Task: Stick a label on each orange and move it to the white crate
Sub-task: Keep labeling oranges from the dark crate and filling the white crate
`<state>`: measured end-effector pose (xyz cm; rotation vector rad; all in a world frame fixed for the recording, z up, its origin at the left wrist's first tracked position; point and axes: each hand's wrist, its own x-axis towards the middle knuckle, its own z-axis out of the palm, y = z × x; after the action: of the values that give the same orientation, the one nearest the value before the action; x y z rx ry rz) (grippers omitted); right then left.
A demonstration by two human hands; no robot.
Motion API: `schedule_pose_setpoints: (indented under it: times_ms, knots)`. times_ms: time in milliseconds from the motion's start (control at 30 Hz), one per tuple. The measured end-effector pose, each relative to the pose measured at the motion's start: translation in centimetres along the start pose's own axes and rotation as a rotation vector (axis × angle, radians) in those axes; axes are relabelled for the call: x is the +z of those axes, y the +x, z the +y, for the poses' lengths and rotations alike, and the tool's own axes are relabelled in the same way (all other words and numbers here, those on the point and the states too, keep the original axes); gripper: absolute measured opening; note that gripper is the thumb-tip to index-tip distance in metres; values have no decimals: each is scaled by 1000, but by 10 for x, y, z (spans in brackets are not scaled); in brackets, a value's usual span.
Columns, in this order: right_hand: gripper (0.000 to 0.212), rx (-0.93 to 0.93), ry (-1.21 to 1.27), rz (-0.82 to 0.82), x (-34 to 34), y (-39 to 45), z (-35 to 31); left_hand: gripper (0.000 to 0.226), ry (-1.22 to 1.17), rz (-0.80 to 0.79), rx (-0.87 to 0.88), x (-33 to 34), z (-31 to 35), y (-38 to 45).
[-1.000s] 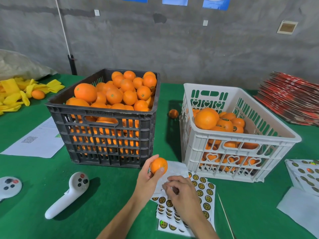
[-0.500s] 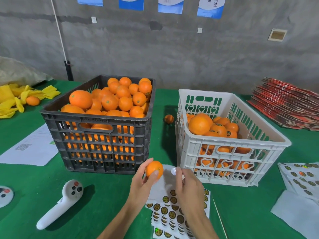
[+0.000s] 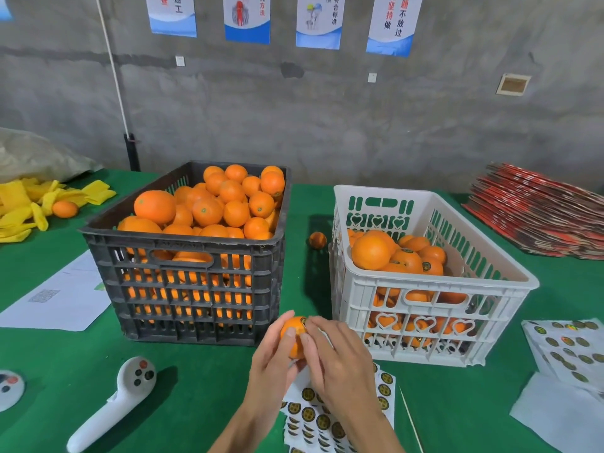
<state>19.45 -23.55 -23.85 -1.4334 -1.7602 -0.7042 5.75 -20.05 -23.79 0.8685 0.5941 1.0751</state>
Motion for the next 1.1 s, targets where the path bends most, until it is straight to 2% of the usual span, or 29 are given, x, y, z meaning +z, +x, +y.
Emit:
schedule_pose_setpoints:
  times_ms: [100,200,333,467,533,600,633,700,800,867,933,1000,1033,1100]
  knots:
    - [49,70,76,-151,-5,3,-5,34,13,23,-9,8,13,3]
    - [68,99,106,-211,-15,23,-4,36,279,42,119,24,33,12]
    - [59,58,122,-78,-37,76,11,53,562,-73,282,44,73,25]
    - [57,-12,42,-34,-59,126,31,62,643,-230,336,64,125,51]
    - [57,39,-43,-19,-67,146,44,50,665,-193,437,70,149,69]
    - [54,169,-97,-15,-71,163,60,24,760,-77,574,68,171,92]
    - [53,234,-108,-38,-71,170,67,14,857,-15,623,63,180,106]
    - [56,303,-127,-125,-67,179,80,11,1125,93,665,49,196,135]
    - [60,299,-223,-197,-59,185,87,33,1571,231,531,24,210,175]
    - [51,278,-227,-172,-53,185,83,52,1831,345,356,10,219,193]
    - [40,227,-179,-89,-44,181,77,62,1961,393,113,-2,228,206]
    - [32,154,-135,-23,-35,176,72,60,2048,357,-91,-13,234,217]
    - [30,118,-113,-4,-31,173,71,59,2080,347,-147,-17,236,221]
    - [28,71,-76,7,-24,166,68,54,2120,360,-151,-22,242,226]
